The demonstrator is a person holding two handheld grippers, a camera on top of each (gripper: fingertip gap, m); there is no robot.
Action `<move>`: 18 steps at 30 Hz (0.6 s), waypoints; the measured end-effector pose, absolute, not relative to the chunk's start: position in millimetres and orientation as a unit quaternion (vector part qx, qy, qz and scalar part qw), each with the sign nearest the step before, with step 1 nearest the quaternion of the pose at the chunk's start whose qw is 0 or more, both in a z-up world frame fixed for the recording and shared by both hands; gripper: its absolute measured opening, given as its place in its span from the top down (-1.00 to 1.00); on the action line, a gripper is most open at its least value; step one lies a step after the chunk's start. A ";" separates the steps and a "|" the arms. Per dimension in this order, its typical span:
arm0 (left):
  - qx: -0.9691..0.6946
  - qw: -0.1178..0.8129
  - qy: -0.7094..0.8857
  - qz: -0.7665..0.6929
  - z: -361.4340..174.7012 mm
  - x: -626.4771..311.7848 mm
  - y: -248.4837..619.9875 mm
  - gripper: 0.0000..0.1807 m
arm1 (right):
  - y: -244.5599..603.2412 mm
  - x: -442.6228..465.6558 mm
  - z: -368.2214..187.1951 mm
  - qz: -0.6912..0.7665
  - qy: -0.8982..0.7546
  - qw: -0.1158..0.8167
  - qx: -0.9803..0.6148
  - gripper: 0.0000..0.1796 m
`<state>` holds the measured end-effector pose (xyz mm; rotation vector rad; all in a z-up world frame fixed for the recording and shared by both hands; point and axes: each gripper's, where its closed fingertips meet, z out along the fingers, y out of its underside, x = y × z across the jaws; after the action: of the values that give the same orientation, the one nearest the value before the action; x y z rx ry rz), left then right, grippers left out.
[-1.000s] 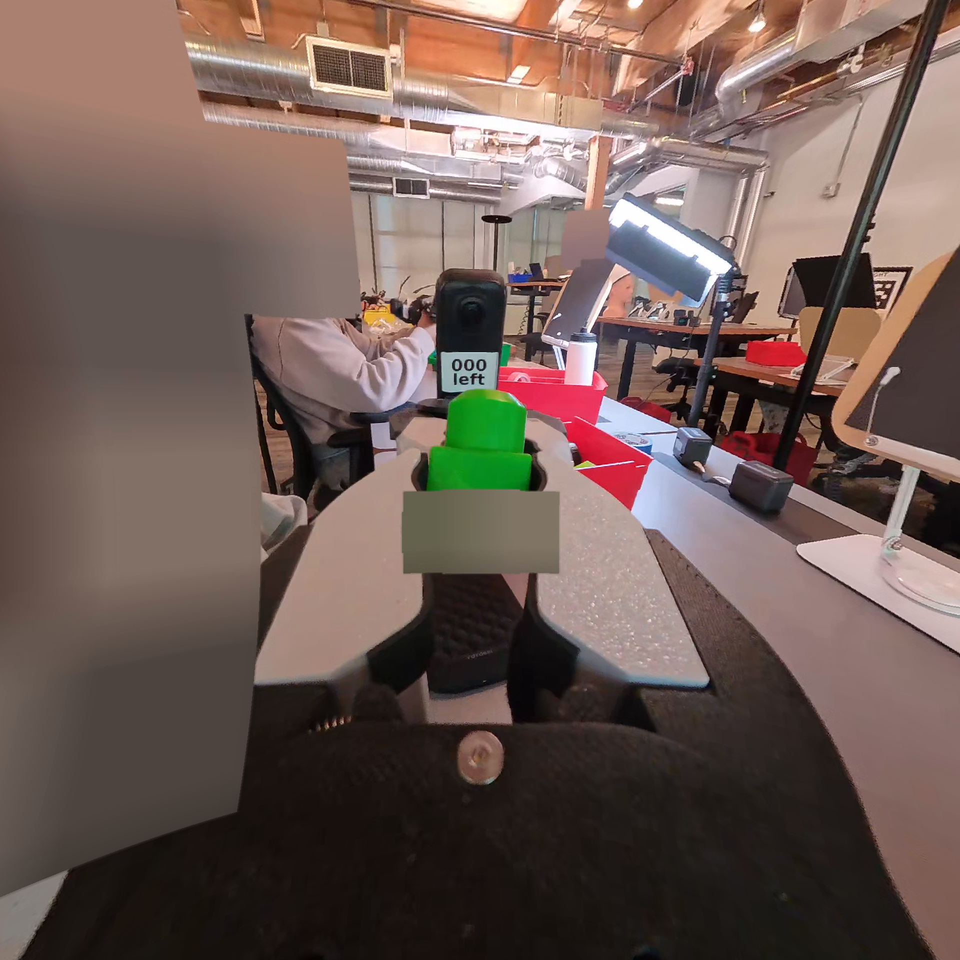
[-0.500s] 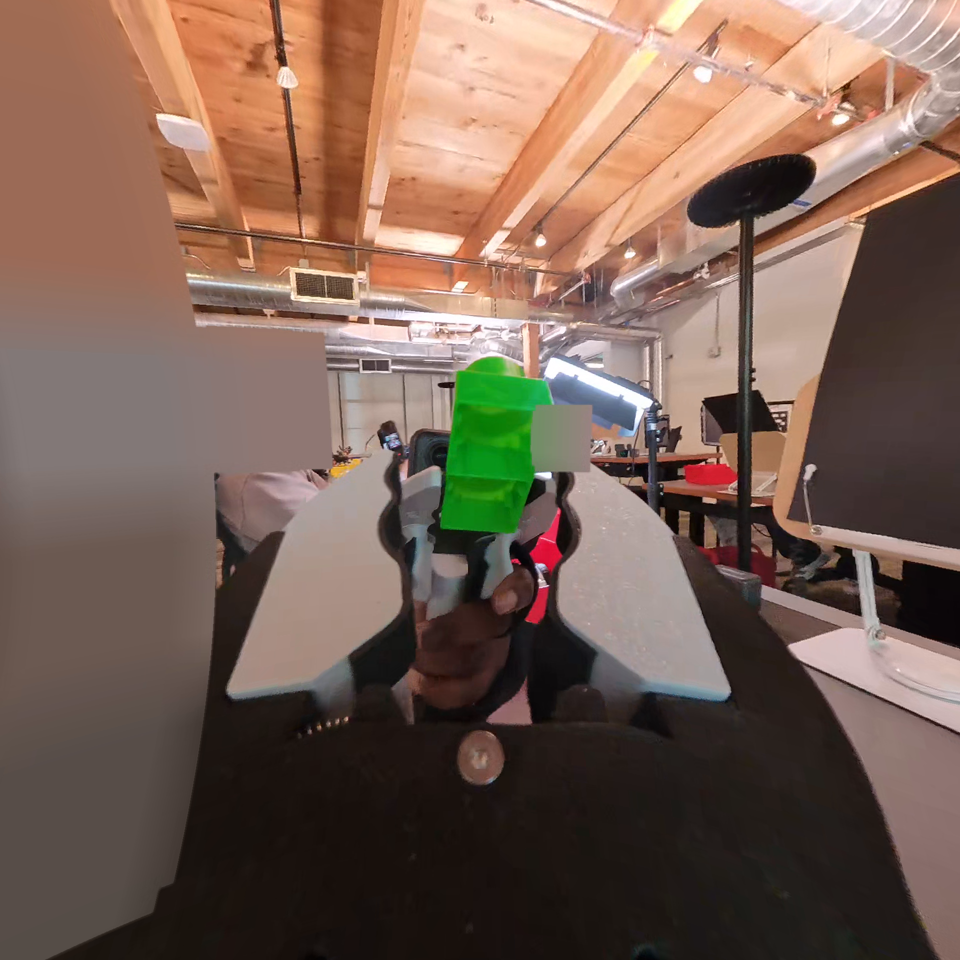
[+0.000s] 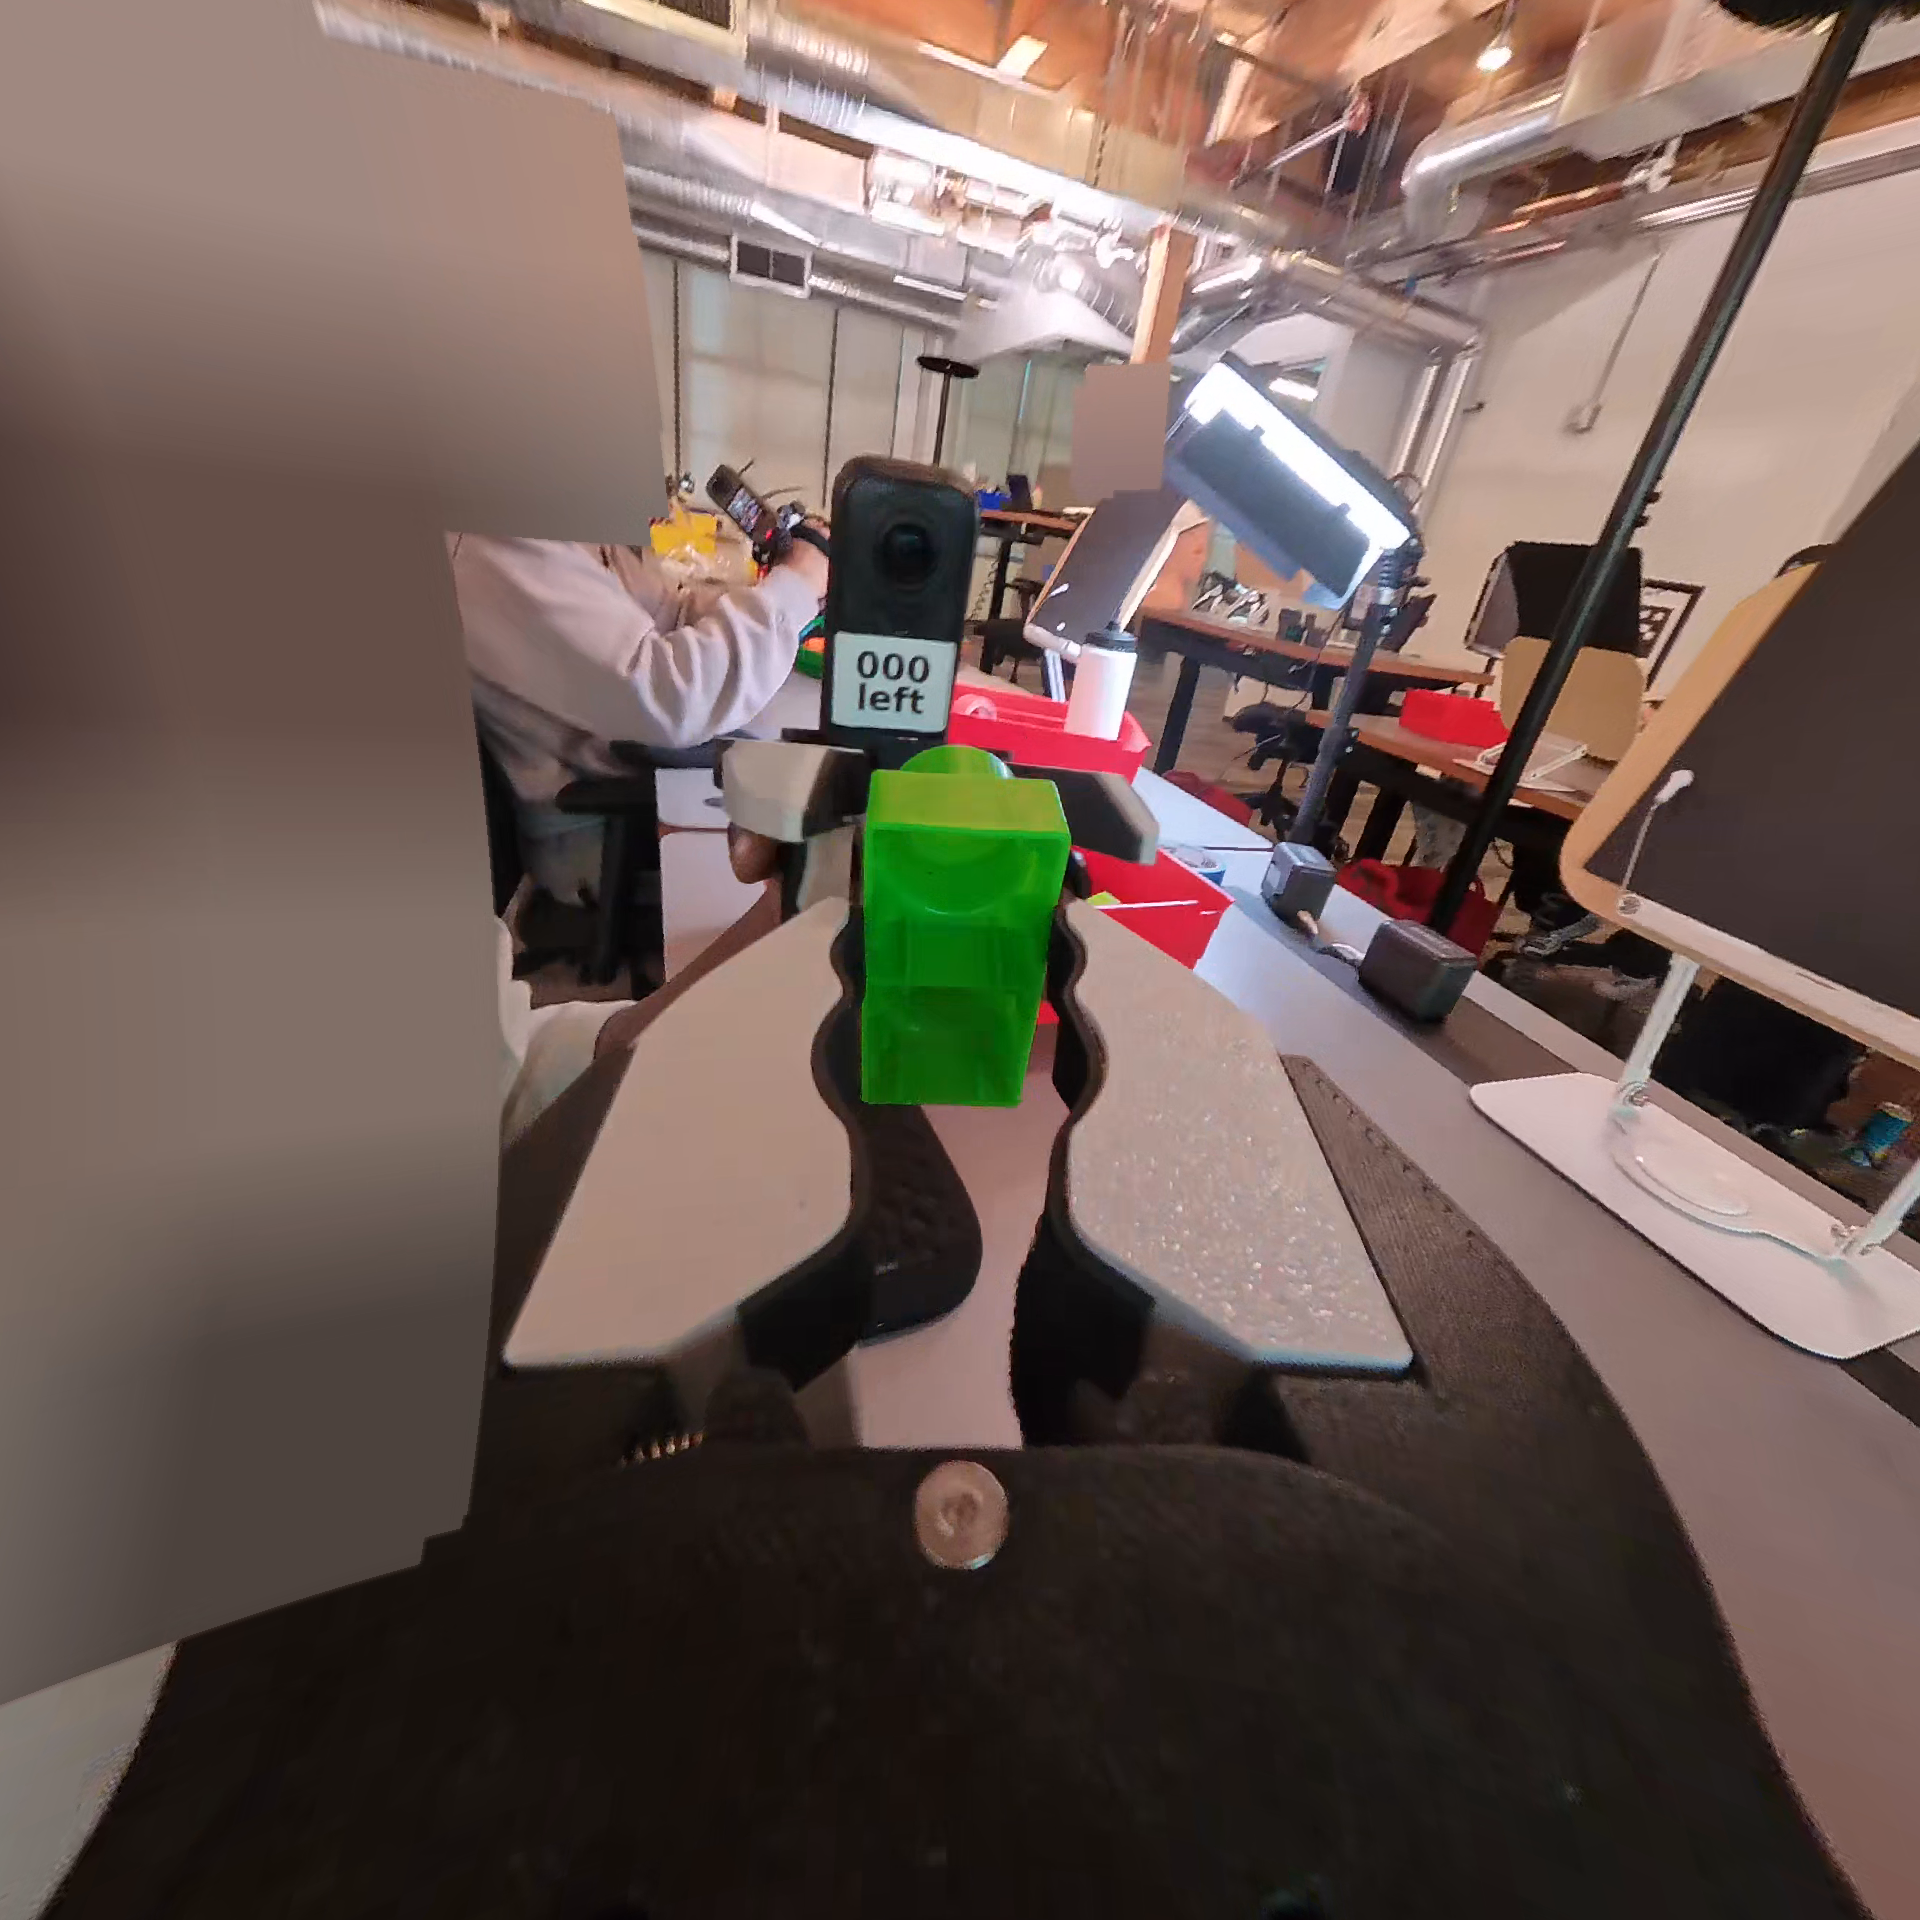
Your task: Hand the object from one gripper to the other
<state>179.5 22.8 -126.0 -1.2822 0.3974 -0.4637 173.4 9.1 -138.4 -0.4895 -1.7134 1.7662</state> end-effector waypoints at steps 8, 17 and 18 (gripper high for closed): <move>-0.541 0.800 0.151 -0.211 -107.6 176.2 20.1 0.60 | 9.0 167.2 -129.8 0.703 -0.605 0.328 -0.181 0.55; -0.494 0.830 0.116 -0.231 -93.9 160.9 12.4 0.56 | 0.6 157.2 -143.5 0.708 -0.615 0.284 -0.201 0.62; -0.503 0.826 0.124 -0.222 -96.1 160.0 12.2 0.53 | 2.5 159.0 -144.0 0.703 -0.622 0.280 -0.203 0.62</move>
<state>160.0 12.2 -96.1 -1.0697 0.2634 -0.4712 159.0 2.5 -144.0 -0.5450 -1.6669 1.8850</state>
